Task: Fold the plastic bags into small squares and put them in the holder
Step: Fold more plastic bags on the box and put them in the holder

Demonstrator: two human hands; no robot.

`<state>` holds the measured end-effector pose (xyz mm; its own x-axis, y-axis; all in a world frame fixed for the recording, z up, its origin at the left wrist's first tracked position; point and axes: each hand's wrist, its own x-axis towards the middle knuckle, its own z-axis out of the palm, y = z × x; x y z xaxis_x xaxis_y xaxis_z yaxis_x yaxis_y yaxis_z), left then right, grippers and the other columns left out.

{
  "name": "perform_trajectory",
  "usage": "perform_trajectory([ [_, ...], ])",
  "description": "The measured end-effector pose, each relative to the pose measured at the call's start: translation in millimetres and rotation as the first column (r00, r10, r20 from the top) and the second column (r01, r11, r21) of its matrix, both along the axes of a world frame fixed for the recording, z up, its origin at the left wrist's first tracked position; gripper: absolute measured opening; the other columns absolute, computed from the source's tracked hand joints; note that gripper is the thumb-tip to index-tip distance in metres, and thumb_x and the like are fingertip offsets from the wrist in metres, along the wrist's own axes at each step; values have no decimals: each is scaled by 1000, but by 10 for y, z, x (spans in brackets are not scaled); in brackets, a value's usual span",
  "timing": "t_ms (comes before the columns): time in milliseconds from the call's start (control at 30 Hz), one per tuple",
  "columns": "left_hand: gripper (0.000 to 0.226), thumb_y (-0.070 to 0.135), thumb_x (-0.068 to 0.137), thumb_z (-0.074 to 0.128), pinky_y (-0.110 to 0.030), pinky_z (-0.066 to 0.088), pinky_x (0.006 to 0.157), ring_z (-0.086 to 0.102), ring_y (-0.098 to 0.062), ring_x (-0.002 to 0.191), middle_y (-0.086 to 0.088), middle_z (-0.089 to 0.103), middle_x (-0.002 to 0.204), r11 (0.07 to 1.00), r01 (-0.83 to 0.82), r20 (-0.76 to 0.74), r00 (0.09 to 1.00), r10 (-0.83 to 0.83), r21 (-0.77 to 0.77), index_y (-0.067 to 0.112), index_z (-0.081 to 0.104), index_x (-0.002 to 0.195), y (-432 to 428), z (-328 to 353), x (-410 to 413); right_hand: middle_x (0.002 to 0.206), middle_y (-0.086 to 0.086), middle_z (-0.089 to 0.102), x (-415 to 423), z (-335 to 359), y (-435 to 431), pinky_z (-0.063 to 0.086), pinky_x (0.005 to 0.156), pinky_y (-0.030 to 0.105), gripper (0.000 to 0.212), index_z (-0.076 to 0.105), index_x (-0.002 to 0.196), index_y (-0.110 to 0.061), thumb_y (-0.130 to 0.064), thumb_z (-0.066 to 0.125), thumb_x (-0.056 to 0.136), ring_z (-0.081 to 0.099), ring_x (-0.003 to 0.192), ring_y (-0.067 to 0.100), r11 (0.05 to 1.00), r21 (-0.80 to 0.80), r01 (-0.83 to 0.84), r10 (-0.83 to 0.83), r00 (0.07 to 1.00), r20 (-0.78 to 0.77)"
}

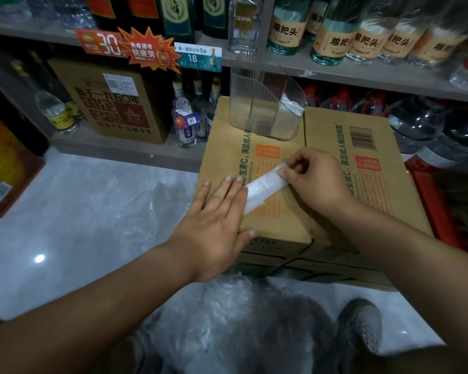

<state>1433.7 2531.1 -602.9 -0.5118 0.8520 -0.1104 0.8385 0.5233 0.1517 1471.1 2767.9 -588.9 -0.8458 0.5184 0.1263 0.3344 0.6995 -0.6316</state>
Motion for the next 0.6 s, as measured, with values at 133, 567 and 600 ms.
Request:
perform_trajectory([
  [133, 62, 50, 103, 17, -43, -14, 125, -18, -16, 155, -8, -5, 170, 995, 10, 137, 990, -23, 95, 15, 17, 154, -65, 39, -35, 84, -10, 66, 25, 71, 21, 51, 75, 29, 10, 68, 83, -24, -19, 76, 85, 61, 80, 9, 999, -36, -10, 9, 1000, -18],
  [567, 44, 48, 84, 57, -29, 25, 90, 47, -15, 110, 12, 56, 106, 955, -18, 126, 992, -20, 296, 29, 69, 122, -174, 114, -149, 102, -10, 64, 507, 271, -372, 50, 90, 31, 18, 71, 96, -24, -26, 81, 81, 59, 98, 5, 893, -39, -449, 451, 887, 102],
  [600, 40, 46, 84, 59, -30, 26, 88, 49, -15, 107, 13, 57, 102, 949, -19, 124, 992, -22, 316, 29, 70, 118, -176, 109, -144, 106, -11, 63, 534, 263, -371, 49, 94, 33, 26, 71, 101, -25, -32, 83, 79, 59, 104, 8, 870, -26, -493, 491, 860, 138],
])
